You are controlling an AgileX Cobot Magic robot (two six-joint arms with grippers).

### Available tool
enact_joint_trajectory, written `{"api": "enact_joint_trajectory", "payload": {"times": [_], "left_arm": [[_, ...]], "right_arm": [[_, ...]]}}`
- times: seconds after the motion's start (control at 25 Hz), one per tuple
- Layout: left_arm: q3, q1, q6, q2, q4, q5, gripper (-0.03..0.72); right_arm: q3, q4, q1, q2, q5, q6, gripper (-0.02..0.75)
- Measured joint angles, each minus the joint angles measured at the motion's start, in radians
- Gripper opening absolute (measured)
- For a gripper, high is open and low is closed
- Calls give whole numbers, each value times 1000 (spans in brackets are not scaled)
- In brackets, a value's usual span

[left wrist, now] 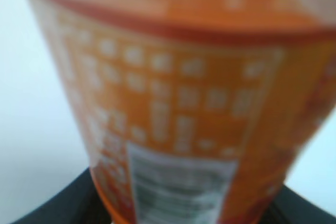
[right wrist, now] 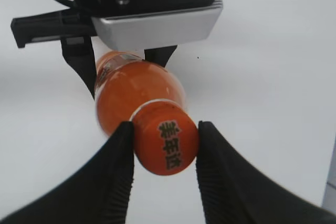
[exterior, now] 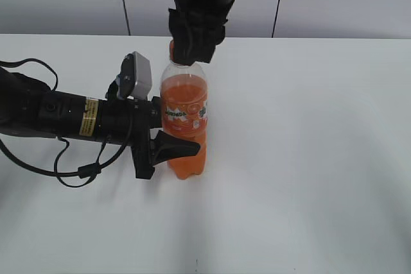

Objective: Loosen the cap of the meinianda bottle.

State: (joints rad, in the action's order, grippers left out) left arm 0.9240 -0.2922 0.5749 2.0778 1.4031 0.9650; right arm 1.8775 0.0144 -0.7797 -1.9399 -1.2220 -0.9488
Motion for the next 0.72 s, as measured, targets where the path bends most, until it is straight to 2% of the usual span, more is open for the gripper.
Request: {"api": "enact_joint_trajectory", "payload": {"times": [0.36,0.6,0.72], "left_arm": [[0,0,-3,0,0,0,384],[0,0,-3,0,0,0,384],[0,0,-2,0,0,0,384]], "right_arm": [[1,5,0,1,0,-374,272],[1,4,0,1,0,-400,283],[1,5,0,1,1,-355,341]]}}
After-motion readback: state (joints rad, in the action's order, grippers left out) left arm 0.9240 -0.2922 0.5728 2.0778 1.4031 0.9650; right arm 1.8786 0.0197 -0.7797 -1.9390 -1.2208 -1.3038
